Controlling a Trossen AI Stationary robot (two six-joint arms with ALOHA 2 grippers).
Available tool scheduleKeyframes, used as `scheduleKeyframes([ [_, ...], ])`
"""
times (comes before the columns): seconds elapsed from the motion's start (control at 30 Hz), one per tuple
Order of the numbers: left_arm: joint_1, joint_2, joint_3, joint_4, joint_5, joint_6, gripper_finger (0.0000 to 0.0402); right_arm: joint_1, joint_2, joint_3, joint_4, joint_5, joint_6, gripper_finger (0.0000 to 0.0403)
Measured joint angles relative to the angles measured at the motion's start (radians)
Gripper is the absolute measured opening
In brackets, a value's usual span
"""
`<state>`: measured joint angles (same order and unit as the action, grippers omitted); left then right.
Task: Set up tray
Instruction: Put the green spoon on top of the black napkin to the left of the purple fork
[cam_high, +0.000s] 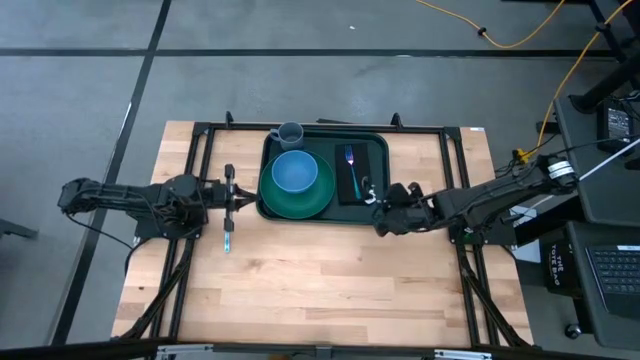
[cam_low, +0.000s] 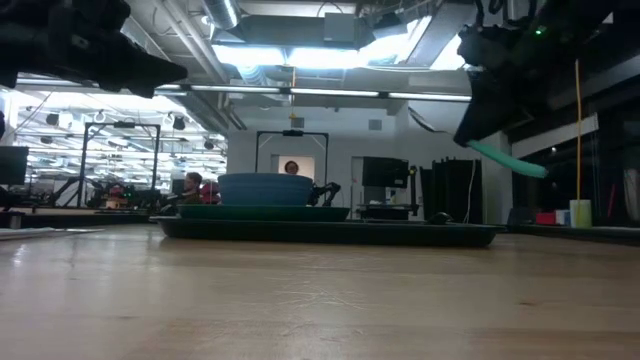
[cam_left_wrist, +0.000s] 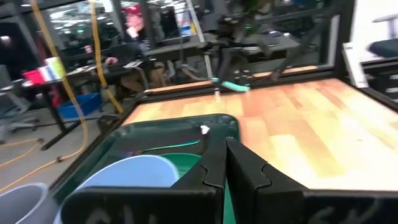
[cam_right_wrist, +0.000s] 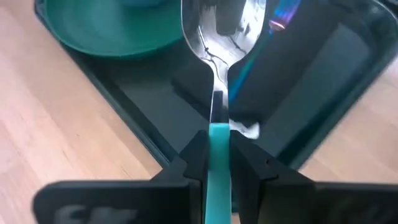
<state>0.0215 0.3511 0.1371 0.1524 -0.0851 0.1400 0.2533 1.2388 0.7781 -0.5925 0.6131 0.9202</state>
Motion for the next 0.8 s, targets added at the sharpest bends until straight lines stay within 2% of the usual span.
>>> scheduleKeyframes([
  [0.47,0.022,-0.001,0.0,0.007,-0.084,0.004,0.0001,-0.001,0.151,-0.001,0.27,0.074,-0.164,0.0047],
  [0.8,0.022,-0.003,0.0,0.017,-0.112,0.005,0.0005,-0.066,0.175,-0.001,0.504,0.067,-0.349,0.0047],
])
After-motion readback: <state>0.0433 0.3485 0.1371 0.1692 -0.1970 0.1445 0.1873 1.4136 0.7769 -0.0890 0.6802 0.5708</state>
